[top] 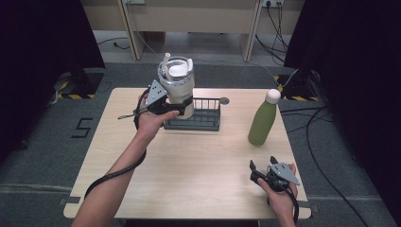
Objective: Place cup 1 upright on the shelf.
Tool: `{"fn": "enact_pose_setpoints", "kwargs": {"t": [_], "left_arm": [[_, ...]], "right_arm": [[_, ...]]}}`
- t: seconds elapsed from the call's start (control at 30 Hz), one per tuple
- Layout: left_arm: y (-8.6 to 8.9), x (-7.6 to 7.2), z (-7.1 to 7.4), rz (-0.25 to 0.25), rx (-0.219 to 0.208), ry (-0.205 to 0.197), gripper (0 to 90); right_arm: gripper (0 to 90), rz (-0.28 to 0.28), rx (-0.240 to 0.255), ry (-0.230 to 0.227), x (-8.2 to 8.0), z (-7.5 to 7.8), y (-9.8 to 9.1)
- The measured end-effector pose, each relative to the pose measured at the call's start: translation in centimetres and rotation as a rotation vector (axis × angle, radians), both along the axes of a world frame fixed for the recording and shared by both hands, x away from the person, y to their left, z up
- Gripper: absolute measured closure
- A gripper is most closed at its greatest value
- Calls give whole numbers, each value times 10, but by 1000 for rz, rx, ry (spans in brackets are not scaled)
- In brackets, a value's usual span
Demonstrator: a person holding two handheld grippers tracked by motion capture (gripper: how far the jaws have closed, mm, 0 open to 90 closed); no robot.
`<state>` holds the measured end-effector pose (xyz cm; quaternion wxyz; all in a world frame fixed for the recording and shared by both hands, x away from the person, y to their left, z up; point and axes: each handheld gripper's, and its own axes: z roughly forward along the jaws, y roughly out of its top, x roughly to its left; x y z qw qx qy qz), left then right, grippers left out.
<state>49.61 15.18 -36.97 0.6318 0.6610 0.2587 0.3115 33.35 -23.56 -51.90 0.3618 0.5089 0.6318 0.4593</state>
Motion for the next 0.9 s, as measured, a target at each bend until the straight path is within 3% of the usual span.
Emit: {"fn": "enact_pose_setpoints", "kwargs": {"t": [0.4,0.9], "left_arm": [[0,11,4,26,-19,3,96],[-6,30,1,43,-2,19,96]], "right_arm": [[183,0,3,6,-1,0,1],[185,-4,9,-2,-1,0,1]]}}
